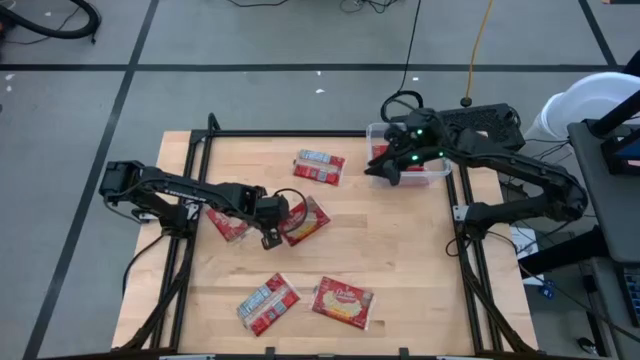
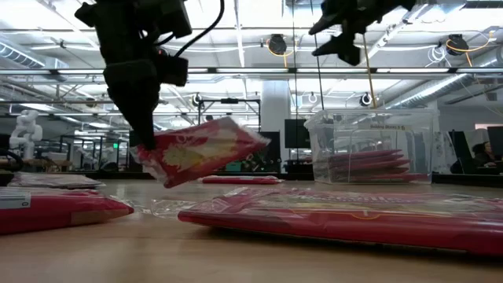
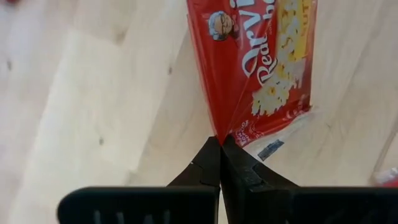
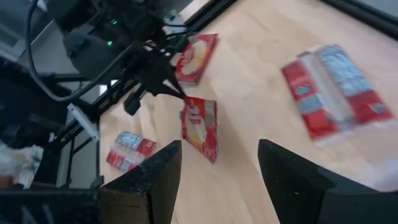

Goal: Sort popcorn bags into baskets
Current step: Put the popcorn bag into the transparent container

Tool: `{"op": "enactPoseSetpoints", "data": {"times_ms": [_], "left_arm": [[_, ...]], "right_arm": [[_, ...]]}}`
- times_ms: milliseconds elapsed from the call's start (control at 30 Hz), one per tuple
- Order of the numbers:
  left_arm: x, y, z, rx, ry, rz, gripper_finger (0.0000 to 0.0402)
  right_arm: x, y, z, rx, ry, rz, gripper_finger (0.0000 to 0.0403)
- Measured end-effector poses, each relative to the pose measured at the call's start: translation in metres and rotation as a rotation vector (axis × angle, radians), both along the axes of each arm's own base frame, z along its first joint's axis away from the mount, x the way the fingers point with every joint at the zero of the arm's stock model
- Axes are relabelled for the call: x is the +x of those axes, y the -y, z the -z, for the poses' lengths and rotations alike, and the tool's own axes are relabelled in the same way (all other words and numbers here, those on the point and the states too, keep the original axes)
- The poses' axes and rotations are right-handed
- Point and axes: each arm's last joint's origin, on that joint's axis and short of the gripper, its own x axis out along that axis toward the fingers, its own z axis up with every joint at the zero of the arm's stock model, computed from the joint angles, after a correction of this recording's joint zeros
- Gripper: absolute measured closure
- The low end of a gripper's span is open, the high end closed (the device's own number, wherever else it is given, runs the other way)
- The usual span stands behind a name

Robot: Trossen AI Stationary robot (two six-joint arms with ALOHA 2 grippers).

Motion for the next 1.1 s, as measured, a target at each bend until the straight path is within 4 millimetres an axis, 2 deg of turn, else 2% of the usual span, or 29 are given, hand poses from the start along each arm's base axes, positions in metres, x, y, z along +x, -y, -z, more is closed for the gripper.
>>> {"op": "enactPoseSetpoints", "data": {"times_ms": [133,267,500,700,933,1100], "left_arm": [[0.003,-0.001,-0.003,0.045,0.021,0.048,0.0401],[0.009,-0.001,-0.006,0.069,0.086,0.058,0.0401],[0.019,0.004,-0.011,0.134,0.189,0.111,0.0401],[0.022,0.010,-0.014,0.143,0.236,0.117,0.0401],[0.024,0.012,-0.015,0.137,0.264,0.093,0.0401],[0.028,0.010,-0.019,0.155,0.325,0.072,0.0401]], "right_arm": [[0.023,-0.006,0.009,-0.018,0.009,-0.071,0.0197],[0.045,-0.011,0.030,-0.010,-0.066,-0.102,0.0191],[0.075,-0.016,0.065,-0.075,-0.152,-0.205,0.0146],[0.095,-0.014,0.084,-0.026,-0.114,-0.278,0.0119],[0.108,-0.024,0.092,0.000,-0.067,-0.362,0.0130],[0.114,-0.025,0.097,-0.001,-0.056,-0.364,0.0169]]}}
